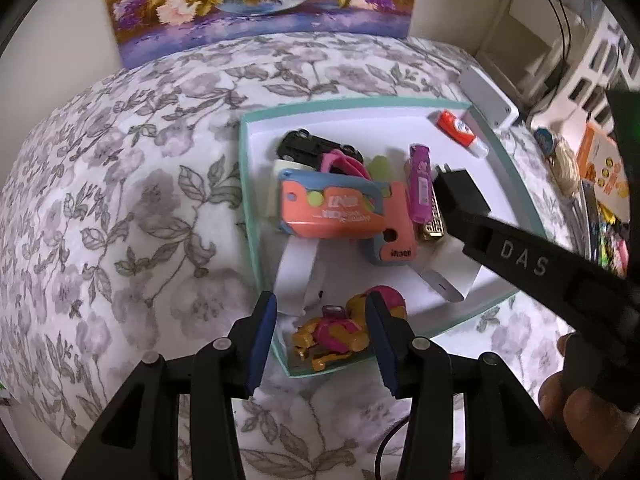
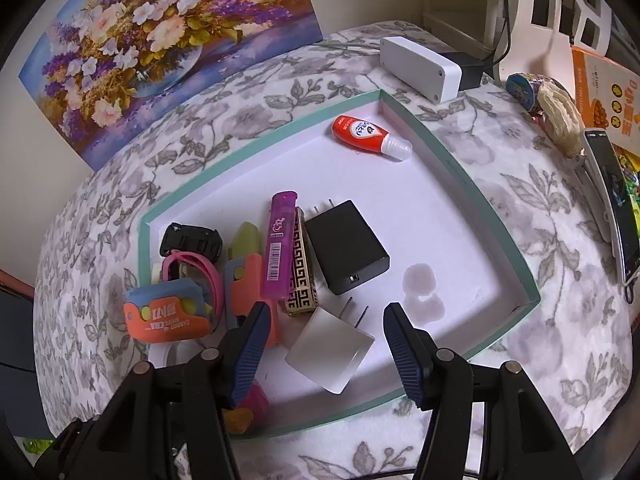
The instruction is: Organize rigid objects
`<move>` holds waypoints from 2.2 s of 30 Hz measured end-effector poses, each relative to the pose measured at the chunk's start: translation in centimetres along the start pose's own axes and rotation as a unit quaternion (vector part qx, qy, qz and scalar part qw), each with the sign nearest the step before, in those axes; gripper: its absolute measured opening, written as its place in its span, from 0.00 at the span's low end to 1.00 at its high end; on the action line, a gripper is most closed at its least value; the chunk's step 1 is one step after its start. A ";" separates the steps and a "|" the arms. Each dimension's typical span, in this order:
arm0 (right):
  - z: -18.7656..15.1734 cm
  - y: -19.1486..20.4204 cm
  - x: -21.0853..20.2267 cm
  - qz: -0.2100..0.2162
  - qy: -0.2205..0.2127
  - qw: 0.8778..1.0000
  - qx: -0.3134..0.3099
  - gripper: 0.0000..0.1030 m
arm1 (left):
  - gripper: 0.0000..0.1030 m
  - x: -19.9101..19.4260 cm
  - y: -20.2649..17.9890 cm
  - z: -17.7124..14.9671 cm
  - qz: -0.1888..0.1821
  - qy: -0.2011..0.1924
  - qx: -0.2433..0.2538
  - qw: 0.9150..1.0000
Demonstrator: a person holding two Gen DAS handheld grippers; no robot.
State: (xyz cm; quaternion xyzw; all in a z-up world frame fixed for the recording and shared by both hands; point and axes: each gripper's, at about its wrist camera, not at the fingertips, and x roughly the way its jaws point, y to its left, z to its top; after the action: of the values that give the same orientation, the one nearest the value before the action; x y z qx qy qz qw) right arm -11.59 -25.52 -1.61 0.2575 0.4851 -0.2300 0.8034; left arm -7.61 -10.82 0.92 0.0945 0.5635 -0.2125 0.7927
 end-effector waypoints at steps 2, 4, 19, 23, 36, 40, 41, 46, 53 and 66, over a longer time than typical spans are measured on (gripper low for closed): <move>0.0 0.0 0.0 0.000 0.000 1.000 -0.001 0.61 | 0.46 -0.4 0.8 0.1 0.005 -0.009 -0.013 1.000; -0.2 0.1 -0.1 -0.001 0.000 1.000 -0.003 0.61 | 0.48 -0.7 1.6 0.1 0.019 -0.015 -0.026 0.999; -2.4 3.0 -1.3 0.006 -0.002 0.999 -0.050 0.80 | 0.80 -0.5 9.5 -0.6 0.092 -0.005 -0.127 0.988; -2.9 4.2 -1.7 -0.004 -0.011 0.997 -0.075 0.88 | 0.86 -0.6 10.8 -0.9 0.107 -0.003 -0.136 0.985; -4.3 6.6 -3.3 -0.004 -0.045 0.993 -0.109 1.00 | 0.91 -2.3 14.3 -1.8 0.108 -0.029 -0.159 0.981; -4.4 7.2 -3.5 -0.003 -0.048 0.992 -0.120 1.00 | 0.91 -2.4 14.5 -1.7 0.102 -0.032 -0.156 0.982; -4.5 7.3 -3.5 -0.003 -0.048 0.991 -0.122 1.00 | 0.91 -2.4 14.5 -1.7 0.098 -0.033 -0.155 0.982; -4.4 7.6 -3.6 -0.001 -0.051 0.991 -0.125 1.00 | 0.91 -2.2 14.4 -1.5 0.106 -0.025 -0.144 0.984; -4.3 8.0 -3.3 -0.001 -0.048 0.990 -0.134 1.00 | 0.91 -1.7 14.6 -1.4 0.105 -0.016 -0.139 0.985; -4.1 7.7 -3.1 -0.001 -0.044 0.990 -0.131 1.00 | 0.91 -1.6 14.3 -1.2 0.128 -0.008 -0.129 0.983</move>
State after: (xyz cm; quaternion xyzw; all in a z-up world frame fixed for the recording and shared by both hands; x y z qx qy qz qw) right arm -10.84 -16.67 0.99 0.1395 0.4751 -0.1763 0.8507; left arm -2.77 2.82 0.74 0.0616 0.5629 -0.0357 0.8234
